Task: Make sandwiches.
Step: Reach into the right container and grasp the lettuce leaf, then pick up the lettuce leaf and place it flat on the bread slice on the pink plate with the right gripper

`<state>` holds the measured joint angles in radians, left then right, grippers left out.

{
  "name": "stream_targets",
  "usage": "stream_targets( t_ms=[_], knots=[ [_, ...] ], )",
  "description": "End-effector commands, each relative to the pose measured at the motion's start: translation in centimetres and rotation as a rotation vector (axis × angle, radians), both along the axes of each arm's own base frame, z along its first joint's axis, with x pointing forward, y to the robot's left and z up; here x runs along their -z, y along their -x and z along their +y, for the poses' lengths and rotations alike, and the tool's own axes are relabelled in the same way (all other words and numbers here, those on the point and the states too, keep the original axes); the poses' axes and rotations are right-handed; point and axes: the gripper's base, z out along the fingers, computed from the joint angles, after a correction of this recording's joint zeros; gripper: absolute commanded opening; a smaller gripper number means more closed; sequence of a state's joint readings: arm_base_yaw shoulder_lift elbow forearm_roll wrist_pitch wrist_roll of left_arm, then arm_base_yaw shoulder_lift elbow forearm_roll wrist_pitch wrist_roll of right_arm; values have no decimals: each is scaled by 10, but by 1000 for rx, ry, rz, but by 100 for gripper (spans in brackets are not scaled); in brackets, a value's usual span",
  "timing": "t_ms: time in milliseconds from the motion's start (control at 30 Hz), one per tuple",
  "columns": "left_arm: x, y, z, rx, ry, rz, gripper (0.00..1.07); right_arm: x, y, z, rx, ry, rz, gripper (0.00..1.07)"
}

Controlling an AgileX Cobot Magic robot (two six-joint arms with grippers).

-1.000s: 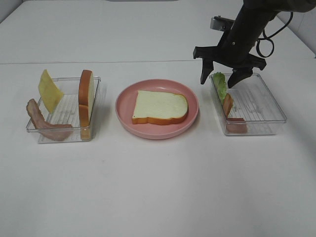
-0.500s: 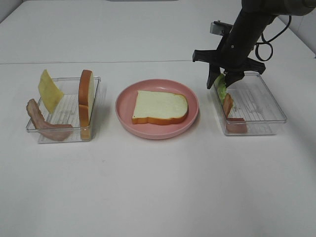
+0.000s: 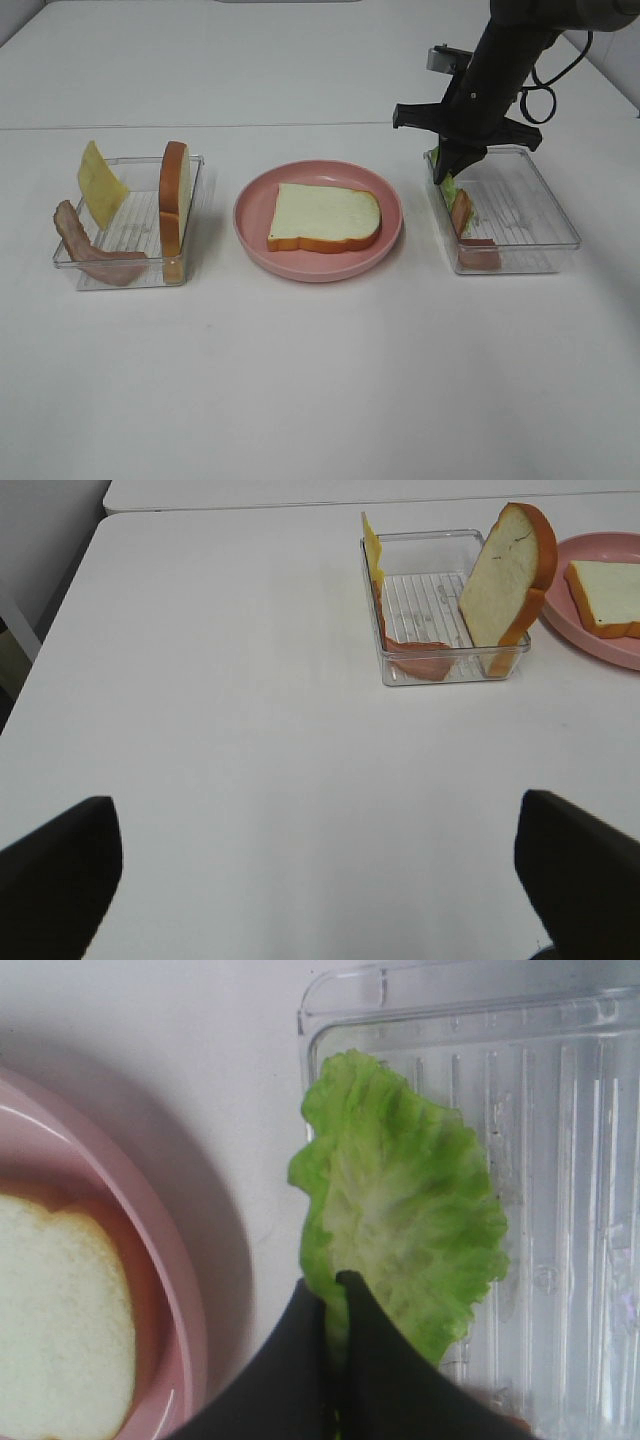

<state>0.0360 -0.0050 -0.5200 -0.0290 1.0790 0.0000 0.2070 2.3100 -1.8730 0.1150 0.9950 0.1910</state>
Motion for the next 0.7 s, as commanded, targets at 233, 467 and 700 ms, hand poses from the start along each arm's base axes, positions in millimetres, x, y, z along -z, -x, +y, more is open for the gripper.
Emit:
stream_targets(
  t_ms=[233, 467, 700],
  knots=[
    [0, 3, 0, 1, 3, -23, 102, -29, 2, -1, -4, -7, -54, 0],
    [0, 3, 0, 1, 3, -23, 102, -62, 9, -3, -6, -18, -108, 0],
    [0, 3, 0, 1, 3, -23, 102, -96, 20, 11, -35, -171, -148, 0]
  ],
)
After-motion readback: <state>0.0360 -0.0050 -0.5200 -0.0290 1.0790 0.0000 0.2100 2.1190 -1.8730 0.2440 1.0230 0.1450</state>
